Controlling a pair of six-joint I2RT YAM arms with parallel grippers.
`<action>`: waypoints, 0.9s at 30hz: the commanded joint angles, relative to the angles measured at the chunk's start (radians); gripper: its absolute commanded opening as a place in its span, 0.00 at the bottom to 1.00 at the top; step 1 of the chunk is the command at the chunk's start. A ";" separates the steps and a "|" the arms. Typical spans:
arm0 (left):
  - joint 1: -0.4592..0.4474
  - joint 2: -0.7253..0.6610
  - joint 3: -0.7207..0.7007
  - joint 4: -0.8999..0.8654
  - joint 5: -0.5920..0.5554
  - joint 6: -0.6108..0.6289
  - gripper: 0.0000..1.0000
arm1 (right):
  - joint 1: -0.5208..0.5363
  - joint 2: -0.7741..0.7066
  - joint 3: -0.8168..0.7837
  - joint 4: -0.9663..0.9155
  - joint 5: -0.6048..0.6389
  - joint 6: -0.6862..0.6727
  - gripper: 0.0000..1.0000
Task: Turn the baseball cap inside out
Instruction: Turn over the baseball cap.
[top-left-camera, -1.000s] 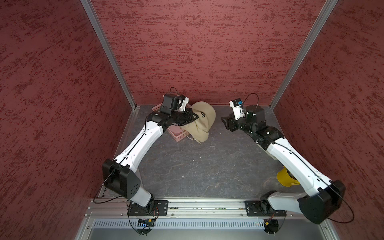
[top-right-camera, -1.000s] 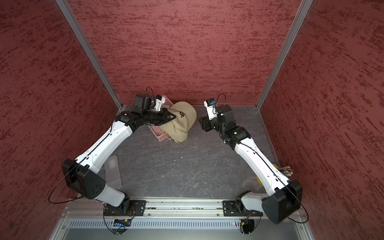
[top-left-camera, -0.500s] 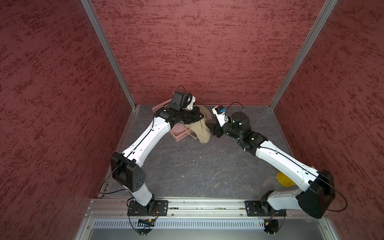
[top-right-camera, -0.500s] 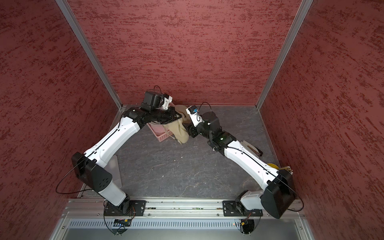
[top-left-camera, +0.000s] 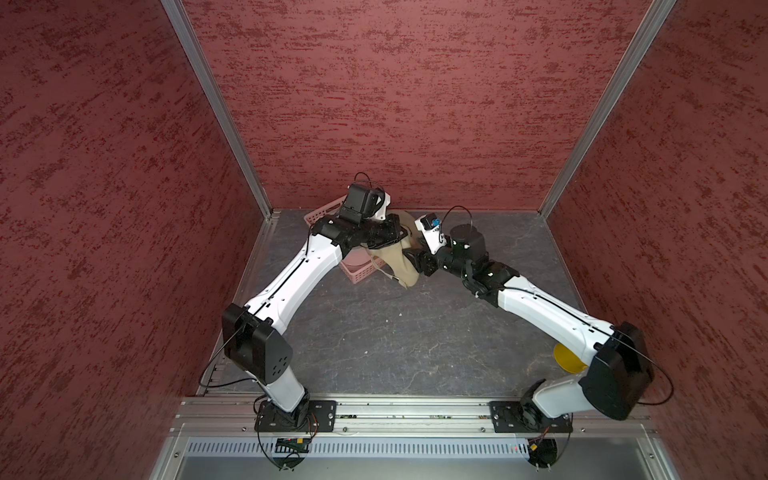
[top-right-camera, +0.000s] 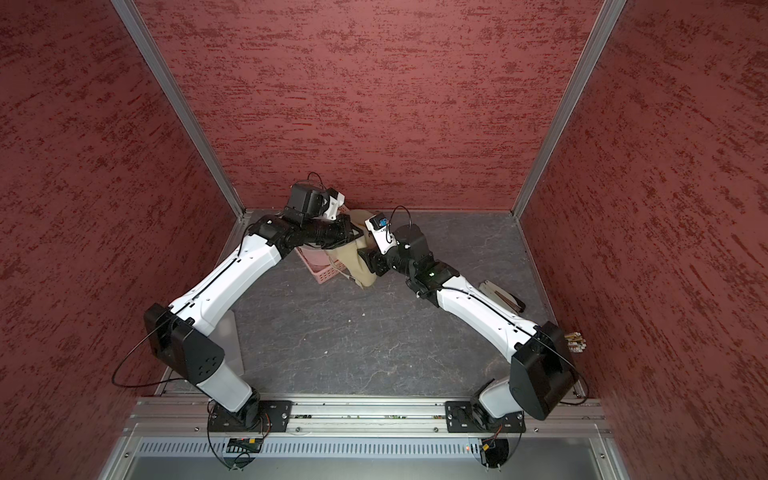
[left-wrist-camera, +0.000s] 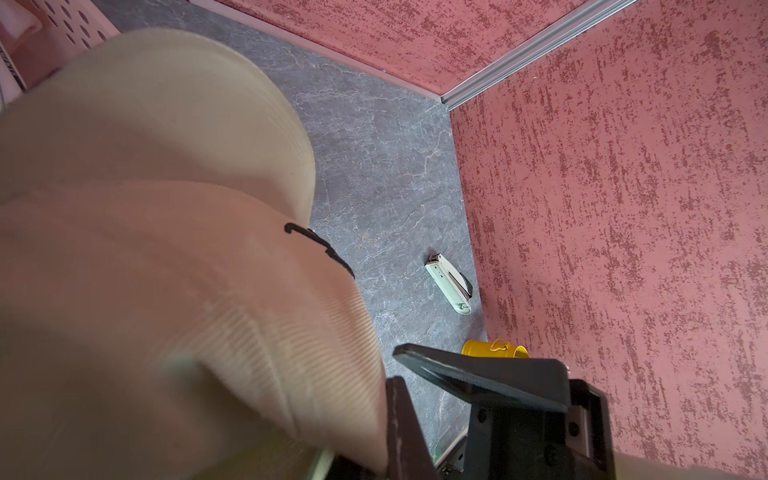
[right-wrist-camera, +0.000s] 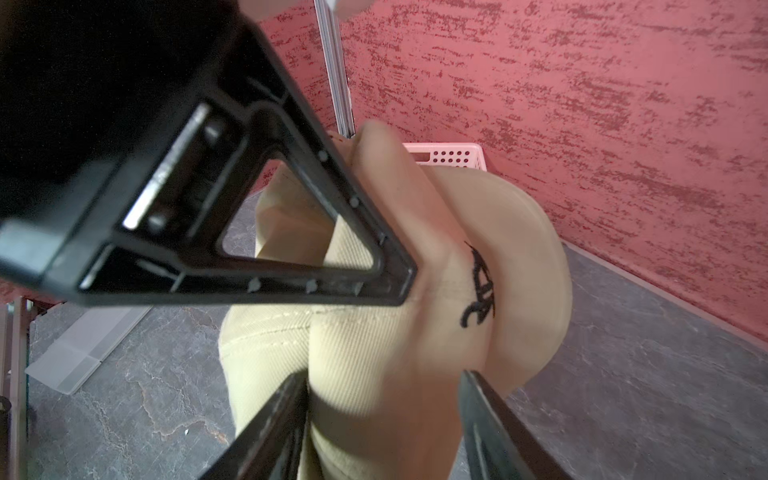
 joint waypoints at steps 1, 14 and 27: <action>-0.002 -0.028 -0.016 0.047 0.014 -0.012 0.00 | 0.009 0.019 0.031 0.027 -0.019 0.033 0.50; 0.032 -0.195 -0.183 -0.050 -0.132 0.184 0.48 | -0.029 0.052 0.123 -0.121 0.000 0.115 0.00; 0.125 -0.441 -0.622 0.259 -0.038 0.012 0.49 | -0.043 0.042 0.142 -0.116 0.032 0.177 0.00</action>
